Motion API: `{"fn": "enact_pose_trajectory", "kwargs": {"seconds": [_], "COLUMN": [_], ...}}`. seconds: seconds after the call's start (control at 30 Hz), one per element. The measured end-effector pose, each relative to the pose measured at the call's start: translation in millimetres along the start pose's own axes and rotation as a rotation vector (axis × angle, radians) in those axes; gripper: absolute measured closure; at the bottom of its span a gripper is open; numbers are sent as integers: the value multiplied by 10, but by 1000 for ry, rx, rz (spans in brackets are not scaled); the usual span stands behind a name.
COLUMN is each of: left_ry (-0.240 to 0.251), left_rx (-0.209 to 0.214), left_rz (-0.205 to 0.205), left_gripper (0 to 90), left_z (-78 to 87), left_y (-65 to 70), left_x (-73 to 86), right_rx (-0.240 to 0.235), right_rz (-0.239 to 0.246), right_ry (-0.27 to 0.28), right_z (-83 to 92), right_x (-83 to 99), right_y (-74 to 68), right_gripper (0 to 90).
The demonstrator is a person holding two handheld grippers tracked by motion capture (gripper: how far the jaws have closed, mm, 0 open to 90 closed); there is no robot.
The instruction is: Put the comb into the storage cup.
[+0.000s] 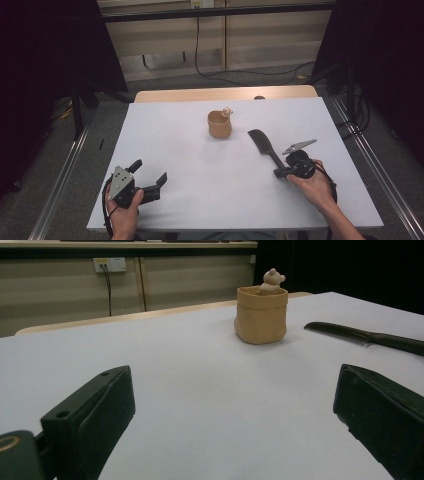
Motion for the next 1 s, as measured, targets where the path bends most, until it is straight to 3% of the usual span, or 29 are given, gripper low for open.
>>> {"fn": "enact_pose_trajectory", "kwargs": {"seconds": [0.43, 0.67, 0.77, 0.8, 0.93, 1.0], "left_ry": [3, 13, 12, 12, 14, 11], "left_rx": [6, 3, 4, 4, 4, 3], "left_rz": [1, 6, 9, 6, 7, 8], "left_gripper": [33, 33, 33, 33, 33, 33], "left_z": [-2, 8, 8, 9, 7, 5], "left_y": [8, -3, -5, -5, 0, -1], "left_x": [-5, -18, -15, -17, -20, -16], "right_rx": [18, -5, -36, -54, -61, -62], "right_rz": [8, 17, 39, 54, 60, 59], "right_ry": [8, 37, 88, 140, 203, 248], "right_z": [19, 33, 77, 125, 198, 261], "right_x": [3, -26, -97, -159, -229, -277], "right_y": [66, 35, -28, -61, -64, -46], "right_gripper": [900, 900, 900, 900, 894, 839]}}
Point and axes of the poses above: each handheld gripper's, and its own axes: z roughly backward along the jaws, x roughly out of its underside, y roughly to its right, the point moved 10 cm from there along -z, roughly forward along the jaws, and after that the axes turned 4 degrees about -z, right-handed, at the moved point
